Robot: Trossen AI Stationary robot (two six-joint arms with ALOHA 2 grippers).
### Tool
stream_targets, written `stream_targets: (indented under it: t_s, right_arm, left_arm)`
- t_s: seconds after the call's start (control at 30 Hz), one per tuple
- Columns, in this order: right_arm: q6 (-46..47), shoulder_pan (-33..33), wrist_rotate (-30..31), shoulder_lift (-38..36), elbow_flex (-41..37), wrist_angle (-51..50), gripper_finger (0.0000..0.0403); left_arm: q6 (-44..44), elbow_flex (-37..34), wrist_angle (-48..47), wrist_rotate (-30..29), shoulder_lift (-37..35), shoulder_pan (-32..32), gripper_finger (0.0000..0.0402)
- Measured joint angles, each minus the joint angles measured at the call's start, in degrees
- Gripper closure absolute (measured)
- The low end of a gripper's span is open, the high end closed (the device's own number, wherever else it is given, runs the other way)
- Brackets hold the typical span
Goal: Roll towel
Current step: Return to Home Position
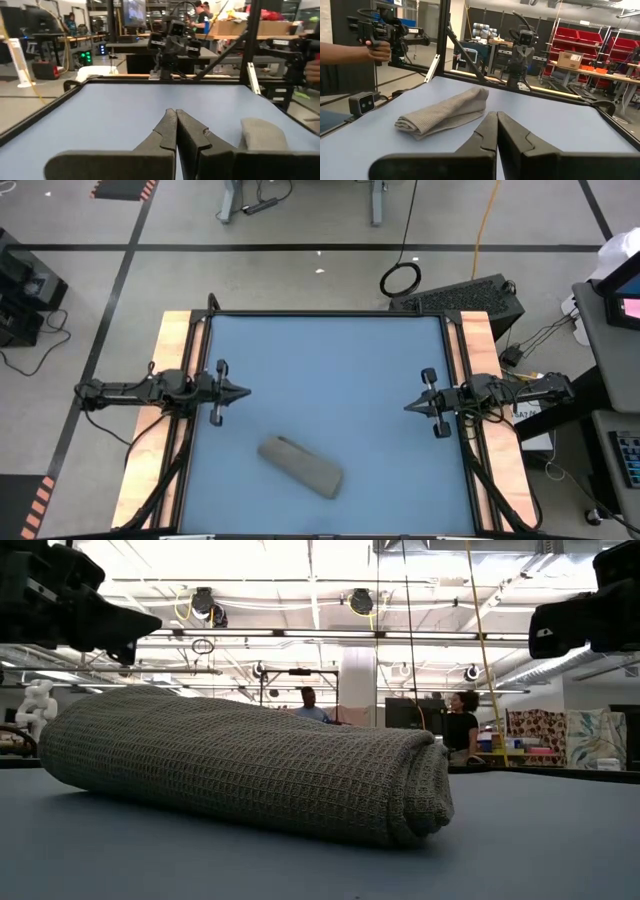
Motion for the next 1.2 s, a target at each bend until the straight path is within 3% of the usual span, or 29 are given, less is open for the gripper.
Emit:
stream_targets:
  t_s: [1.2]
  right_arm:
    - [1.55,-0.02,0.04,0.02,0.02,0.09,0.0403]
  left_arm:
    - [-1.45,-0.02,0.06,-0.11,0.00,0.82,0.0398]
